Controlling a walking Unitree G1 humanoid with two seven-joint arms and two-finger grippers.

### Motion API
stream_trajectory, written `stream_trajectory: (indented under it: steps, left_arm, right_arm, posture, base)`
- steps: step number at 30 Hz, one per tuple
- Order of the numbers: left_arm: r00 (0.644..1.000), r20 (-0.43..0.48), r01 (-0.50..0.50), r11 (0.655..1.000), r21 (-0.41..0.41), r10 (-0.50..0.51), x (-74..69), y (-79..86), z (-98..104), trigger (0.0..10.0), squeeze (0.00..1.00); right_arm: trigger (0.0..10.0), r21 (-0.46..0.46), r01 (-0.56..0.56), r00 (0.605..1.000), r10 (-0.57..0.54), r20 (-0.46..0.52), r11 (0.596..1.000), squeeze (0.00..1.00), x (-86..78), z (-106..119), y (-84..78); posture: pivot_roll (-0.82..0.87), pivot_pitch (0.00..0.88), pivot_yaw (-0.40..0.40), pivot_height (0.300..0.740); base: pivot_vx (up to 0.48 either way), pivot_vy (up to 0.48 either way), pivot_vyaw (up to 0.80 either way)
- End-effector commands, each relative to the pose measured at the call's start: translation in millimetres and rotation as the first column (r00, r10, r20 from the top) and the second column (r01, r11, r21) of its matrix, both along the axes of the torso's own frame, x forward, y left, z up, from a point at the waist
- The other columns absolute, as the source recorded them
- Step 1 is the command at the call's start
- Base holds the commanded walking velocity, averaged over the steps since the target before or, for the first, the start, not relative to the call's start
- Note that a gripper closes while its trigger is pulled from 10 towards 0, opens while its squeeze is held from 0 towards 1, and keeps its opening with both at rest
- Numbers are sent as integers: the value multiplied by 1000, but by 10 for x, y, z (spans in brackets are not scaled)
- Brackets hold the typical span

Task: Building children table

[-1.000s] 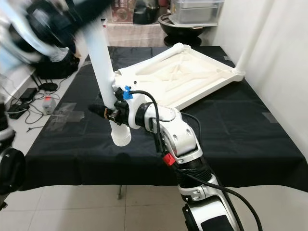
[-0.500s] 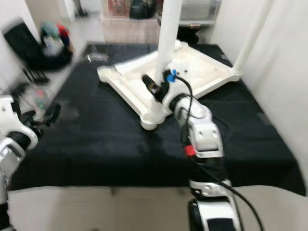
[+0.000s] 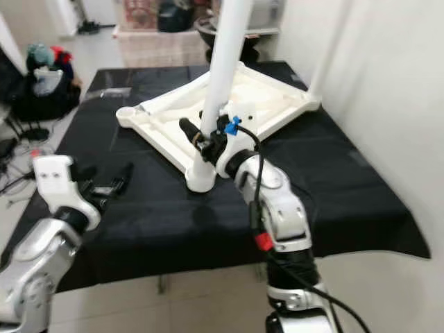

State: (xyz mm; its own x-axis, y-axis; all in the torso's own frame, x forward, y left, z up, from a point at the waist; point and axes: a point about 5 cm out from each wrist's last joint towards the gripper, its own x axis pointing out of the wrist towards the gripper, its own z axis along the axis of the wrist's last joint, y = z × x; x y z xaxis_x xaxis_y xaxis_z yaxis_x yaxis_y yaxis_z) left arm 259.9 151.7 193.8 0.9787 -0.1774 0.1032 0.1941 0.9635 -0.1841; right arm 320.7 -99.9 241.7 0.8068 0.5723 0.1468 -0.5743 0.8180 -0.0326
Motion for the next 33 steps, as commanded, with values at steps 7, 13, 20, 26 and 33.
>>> stream_trajectory:
  steps: [7,13,20,26,33]
  left_arm:
    - [1000,5,-10,1000,18,10,-52,-74,-36,10000,0]
    - [1000,12,-10,1000,22,10,-61,-105,-58,10000,0]
    - [1000,27,-11,1000,23,10,-42,-125,-42,10000,0]
    - [999,36,-12,1000,21,12,-36,-134,-31,10000,0]
    - [999,48,-12,1000,12,12,-25,-135,-7,10000,0]
  right_arm:
    - [10000,-22,-24,998,25,52,999,0,-48,47,17]
    - [10000,-119,-33,995,44,86,992,0,-86,18,77]
    - [10000,-94,-46,996,53,77,995,0,-94,-5,94]
    - [10000,-71,-8,998,13,68,997,0,-69,-3,64]
    - [10000,-99,27,997,-20,77,995,0,-59,-5,88]
  posture:
    - [0,30,-16,740]
    - [0,19,-16,740]
    - [-2,19,-16,740]
    - [-5,23,-12,740]
    - [-3,24,-9,740]
  base:
    - [0,0,669]
    - [0,0,800]
    - [133,0,293]
    - [333,0,95]
    - [335,0,332]
